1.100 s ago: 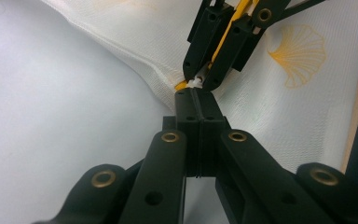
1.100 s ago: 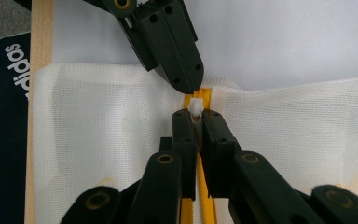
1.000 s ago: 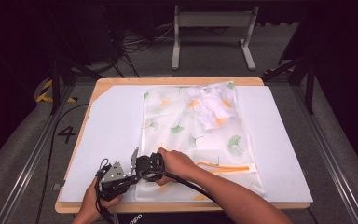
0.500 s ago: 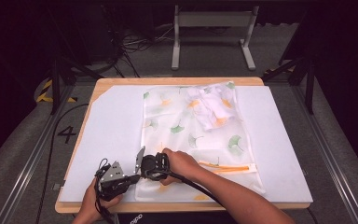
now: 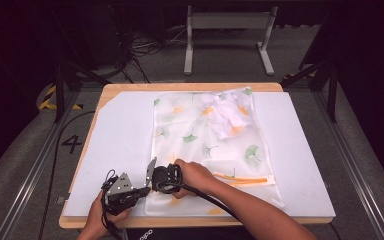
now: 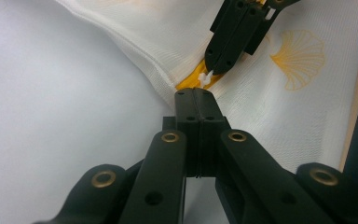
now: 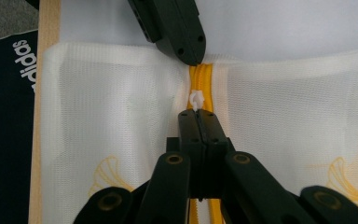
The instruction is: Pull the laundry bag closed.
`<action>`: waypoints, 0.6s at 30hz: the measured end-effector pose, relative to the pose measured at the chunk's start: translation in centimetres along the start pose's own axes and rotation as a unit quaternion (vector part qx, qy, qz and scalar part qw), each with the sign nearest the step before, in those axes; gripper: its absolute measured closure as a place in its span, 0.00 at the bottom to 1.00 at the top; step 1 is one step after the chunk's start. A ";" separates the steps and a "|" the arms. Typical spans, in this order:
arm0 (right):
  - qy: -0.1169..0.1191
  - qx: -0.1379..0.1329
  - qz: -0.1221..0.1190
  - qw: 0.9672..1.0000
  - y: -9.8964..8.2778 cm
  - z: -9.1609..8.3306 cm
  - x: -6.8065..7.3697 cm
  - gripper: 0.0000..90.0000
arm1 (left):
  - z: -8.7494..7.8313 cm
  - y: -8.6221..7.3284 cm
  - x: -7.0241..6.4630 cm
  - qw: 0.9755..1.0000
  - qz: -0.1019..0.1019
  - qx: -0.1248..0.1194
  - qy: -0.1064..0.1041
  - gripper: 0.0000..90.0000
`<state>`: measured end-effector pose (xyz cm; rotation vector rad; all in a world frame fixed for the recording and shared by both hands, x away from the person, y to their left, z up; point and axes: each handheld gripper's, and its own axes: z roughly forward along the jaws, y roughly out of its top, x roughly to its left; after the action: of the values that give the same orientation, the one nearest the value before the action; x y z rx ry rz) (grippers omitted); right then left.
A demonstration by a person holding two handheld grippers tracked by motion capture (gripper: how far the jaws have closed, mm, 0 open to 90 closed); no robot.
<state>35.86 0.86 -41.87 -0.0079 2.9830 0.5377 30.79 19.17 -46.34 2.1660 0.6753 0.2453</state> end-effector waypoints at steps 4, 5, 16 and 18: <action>0.008 0.008 0.003 1.000 0.2 0.2 -0.2 1.00 | 0.0 0.0 0.0 1.000 -0.003 0.001 -0.002 1.00; 0.012 0.014 0.002 1.000 0.3 0.2 -0.3 1.00 | 0.0 0.0 0.0 1.000 -0.003 0.000 -0.002 1.00; 0.039 0.072 0.004 0.997 2.1 0.6 -1.0 0.99 | 0.0 0.0 0.0 1.000 -0.004 0.000 -0.003 1.00; 0.041 0.079 0.003 0.996 2.3 0.7 -1.1 1.00 | 0.0 0.0 0.0 1.000 -0.007 0.000 -0.004 1.00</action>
<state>36.97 3.21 -41.58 -0.0088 3.0983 0.3090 30.80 19.18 -46.39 2.1593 0.6862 0.2294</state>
